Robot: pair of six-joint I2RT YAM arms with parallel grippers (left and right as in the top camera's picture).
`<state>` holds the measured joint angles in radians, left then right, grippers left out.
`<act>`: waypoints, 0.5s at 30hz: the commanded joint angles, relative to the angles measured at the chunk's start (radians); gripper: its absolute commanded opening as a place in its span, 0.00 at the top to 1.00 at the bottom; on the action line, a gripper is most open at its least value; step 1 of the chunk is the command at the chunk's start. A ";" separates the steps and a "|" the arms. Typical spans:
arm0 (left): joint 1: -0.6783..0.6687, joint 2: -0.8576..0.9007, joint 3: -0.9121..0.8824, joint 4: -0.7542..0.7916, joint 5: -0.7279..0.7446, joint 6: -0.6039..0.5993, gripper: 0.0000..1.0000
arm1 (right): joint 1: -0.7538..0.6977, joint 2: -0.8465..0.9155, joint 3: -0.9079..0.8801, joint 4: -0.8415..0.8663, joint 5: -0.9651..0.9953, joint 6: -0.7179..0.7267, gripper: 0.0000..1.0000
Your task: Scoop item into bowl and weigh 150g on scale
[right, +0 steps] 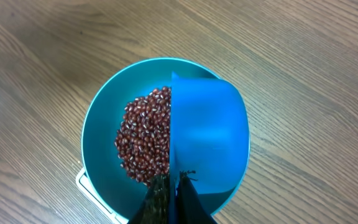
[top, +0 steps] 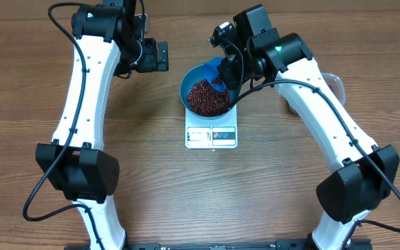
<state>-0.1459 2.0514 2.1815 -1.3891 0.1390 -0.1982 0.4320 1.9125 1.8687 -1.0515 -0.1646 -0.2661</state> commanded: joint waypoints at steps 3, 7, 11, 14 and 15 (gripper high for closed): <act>0.003 -0.029 0.021 0.003 0.008 0.026 0.01 | 0.014 -0.035 0.031 0.024 -0.024 0.003 0.96; 0.003 -0.029 0.021 0.003 0.008 0.026 0.00 | 0.014 -0.035 0.031 0.040 -0.015 0.048 0.96; 0.003 -0.029 0.021 0.003 0.008 0.026 0.00 | 0.017 -0.035 0.031 0.040 0.074 0.081 0.96; 0.003 -0.029 0.021 0.003 0.008 0.026 0.00 | 0.018 -0.035 0.031 0.037 0.035 0.056 0.96; 0.003 -0.029 0.021 0.003 0.008 0.026 0.01 | 0.018 -0.035 0.031 0.037 0.050 0.057 0.96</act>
<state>-0.1459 2.0514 2.1815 -1.3891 0.1390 -0.1982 0.4450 1.9125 1.8687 -1.0183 -0.1299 -0.2138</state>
